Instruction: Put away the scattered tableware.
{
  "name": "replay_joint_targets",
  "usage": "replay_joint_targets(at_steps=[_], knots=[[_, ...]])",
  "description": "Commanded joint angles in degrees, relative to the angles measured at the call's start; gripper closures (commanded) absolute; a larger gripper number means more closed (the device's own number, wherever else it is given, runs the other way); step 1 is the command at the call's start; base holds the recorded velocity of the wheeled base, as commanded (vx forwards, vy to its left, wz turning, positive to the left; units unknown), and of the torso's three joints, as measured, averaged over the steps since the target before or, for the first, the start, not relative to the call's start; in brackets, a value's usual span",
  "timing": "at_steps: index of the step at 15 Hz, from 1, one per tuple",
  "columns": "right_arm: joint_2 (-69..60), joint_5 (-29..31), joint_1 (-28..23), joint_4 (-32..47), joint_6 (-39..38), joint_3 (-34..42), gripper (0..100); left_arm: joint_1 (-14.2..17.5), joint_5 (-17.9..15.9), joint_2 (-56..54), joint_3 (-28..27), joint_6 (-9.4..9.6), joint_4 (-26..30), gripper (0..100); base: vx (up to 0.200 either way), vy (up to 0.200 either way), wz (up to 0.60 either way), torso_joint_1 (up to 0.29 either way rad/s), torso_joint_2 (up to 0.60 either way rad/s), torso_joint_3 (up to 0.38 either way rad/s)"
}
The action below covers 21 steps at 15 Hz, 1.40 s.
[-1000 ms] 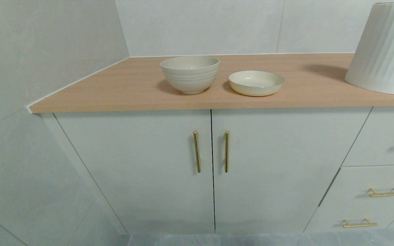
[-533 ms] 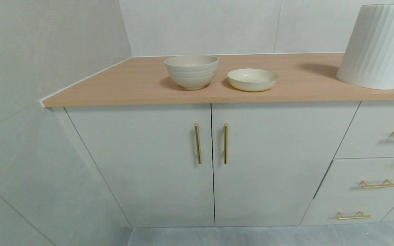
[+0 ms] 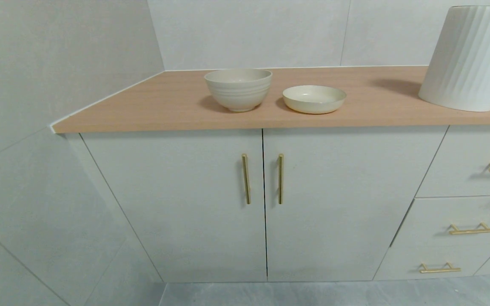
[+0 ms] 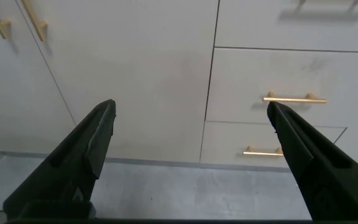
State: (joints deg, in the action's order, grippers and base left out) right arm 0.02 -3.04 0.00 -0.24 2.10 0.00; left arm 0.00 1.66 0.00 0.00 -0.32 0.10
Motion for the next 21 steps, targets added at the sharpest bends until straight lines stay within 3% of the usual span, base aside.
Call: replay_joint_targets(at_steps=[1, 3, 8, 17, 21], knots=[[0.2, -0.7, 0.0, -1.2, -0.1, -1.5, 0, 0.0, 0.0, 0.0, 0.0, -0.03, 0.0, 0, 0.0, 0.0, 0.0, 0.0, 0.0, 0.0], [3.9, -5.4, 1.3, -0.9, -1.8, -7.9, 0, 0.0, 0.0, 0.0, 0.0, -0.03, 0.0, 0, 0.0, 0.0, 0.0, 0.0, 0.0, 0.0], [21.3, -12.3, 4.6, -1.3, -1.9, -10.7, 0, 0.0, 0.0, 0.0, 0.0, -0.03, 0.0, 0, 0.0, 0.0, 0.0, 0.0, 0.0, 0.0], [58.8, -12.3, 13.4, -5.6, -1.9, -25.9, 0, 0.0, 0.0, 0.0, 0.0, -0.03, 0.0, 0, 0.0, 0.0, 0.0, 0.0, 0.0, 0.0], [72.7, -12.1, 19.7, -18.5, -2.4, -28.9, 0, 0.0, 0.0, 0.0, 0.0, -0.03, 0.0, 0, 0.0, 0.0, 0.0, 0.0, 0.0, 0.0]])
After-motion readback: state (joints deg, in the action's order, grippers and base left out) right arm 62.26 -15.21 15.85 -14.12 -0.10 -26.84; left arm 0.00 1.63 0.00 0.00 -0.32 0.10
